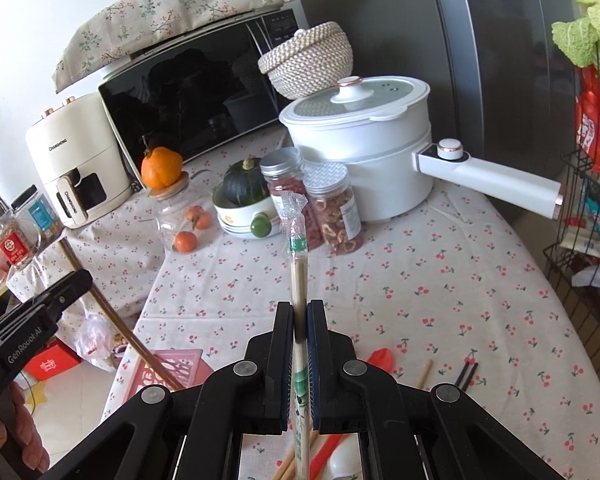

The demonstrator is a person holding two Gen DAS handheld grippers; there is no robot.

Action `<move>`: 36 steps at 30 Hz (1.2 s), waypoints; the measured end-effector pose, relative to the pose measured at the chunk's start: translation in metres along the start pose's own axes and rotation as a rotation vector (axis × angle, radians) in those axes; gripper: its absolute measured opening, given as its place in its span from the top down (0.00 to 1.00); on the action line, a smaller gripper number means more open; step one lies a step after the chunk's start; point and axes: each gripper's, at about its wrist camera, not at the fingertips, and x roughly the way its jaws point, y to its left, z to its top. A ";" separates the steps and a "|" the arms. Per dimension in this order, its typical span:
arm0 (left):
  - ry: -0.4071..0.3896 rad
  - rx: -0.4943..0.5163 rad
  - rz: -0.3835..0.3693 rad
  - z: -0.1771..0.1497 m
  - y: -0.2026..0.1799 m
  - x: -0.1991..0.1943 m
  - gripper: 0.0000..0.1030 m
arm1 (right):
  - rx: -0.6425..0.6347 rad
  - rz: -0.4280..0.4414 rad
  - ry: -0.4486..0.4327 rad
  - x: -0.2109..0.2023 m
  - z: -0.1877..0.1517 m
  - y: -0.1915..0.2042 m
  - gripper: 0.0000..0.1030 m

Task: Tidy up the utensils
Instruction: 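Lower both held chopsticks into the pink basket and open both tools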

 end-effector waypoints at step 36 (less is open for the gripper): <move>0.317 -0.066 0.017 -0.045 0.058 -0.021 0.15 | -0.055 -0.004 0.100 0.052 0.000 0.090 0.84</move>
